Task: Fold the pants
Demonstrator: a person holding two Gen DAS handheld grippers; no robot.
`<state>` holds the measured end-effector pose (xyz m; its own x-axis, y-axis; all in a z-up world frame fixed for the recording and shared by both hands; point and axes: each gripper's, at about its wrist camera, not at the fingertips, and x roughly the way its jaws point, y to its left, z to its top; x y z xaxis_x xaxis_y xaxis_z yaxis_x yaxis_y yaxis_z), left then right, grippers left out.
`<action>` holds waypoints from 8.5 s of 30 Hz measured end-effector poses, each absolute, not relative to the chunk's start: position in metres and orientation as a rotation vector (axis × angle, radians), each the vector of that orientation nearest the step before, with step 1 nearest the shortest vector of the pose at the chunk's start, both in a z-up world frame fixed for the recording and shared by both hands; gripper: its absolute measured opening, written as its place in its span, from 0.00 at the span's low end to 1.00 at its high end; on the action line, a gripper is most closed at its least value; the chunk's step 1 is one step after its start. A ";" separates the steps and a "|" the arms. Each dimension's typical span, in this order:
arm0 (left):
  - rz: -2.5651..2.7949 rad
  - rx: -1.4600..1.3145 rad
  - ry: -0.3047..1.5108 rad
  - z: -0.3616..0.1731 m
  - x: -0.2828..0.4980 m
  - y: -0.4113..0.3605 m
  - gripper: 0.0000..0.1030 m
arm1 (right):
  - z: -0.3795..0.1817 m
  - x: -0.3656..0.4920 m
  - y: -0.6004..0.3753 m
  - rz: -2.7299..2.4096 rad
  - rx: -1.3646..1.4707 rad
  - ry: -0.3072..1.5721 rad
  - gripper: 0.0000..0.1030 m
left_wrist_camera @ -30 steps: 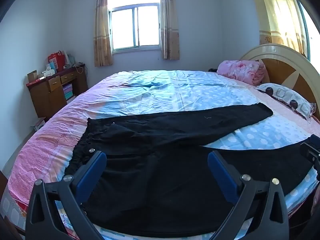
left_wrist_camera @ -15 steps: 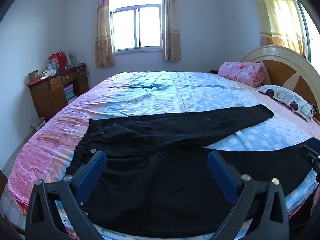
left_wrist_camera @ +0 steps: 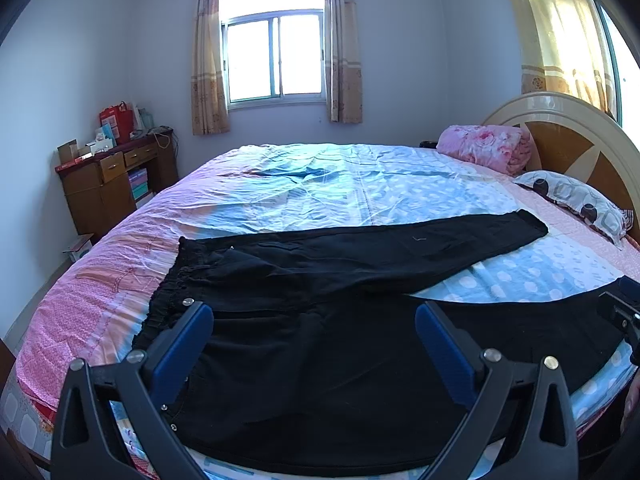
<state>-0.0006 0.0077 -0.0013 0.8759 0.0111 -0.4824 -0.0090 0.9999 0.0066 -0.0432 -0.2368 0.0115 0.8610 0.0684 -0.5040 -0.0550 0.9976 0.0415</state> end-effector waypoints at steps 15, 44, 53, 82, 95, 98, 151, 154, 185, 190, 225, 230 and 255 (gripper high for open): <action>0.012 0.003 0.500 -0.001 0.000 0.009 1.00 | 0.010 -0.041 -0.237 0.058 0.029 0.538 0.99; 0.006 0.008 0.497 0.000 0.000 0.008 1.00 | 0.002 -0.033 -0.243 0.038 0.030 0.567 0.99; 0.002 0.017 0.499 -0.002 -0.002 0.004 1.00 | -0.001 -0.032 -0.248 0.033 0.040 0.575 0.99; 0.181 0.089 0.712 -0.041 0.203 0.141 0.99 | 0.021 0.170 -0.418 -0.091 0.096 0.784 0.99; 0.176 -0.024 0.925 -0.102 0.290 0.219 0.71 | -0.016 0.349 -0.524 -0.268 0.168 0.896 0.98; 0.147 -0.079 0.941 -0.108 0.302 0.230 0.65 | -0.030 0.370 -0.528 -0.272 0.161 0.918 0.97; -0.170 -0.184 0.571 -0.042 0.159 0.222 0.16 | 0.061 0.145 -0.604 -0.024 0.232 0.756 0.10; -0.196 -0.207 0.560 -0.048 0.130 0.222 0.16 | 0.048 0.107 -0.610 -0.021 0.258 0.758 0.10; -0.263 0.082 0.617 -0.103 0.006 0.219 0.79 | 0.017 -0.092 -0.620 -0.253 0.378 0.764 0.54; -0.254 0.081 0.621 -0.107 -0.005 0.218 0.81 | 0.045 -0.097 -0.527 -0.161 0.153 0.736 0.54; -0.276 0.105 0.575 -0.105 0.023 0.219 0.57 | -0.098 -0.003 -0.169 0.532 -0.588 0.970 0.32; -0.283 0.057 0.588 -0.107 0.026 0.221 0.57 | -0.098 -0.003 -0.169 0.537 -0.608 0.976 0.32; -0.303 0.220 0.595 -0.113 0.002 0.214 0.72 | -0.088 0.005 -0.170 0.640 -0.497 1.087 0.10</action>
<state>0.0019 0.2137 -0.1127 0.7862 -0.2154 -0.5793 0.3412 0.9328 0.1162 0.0047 -0.1704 -0.0876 0.3189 0.2299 -0.9195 -0.6921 0.7193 -0.0602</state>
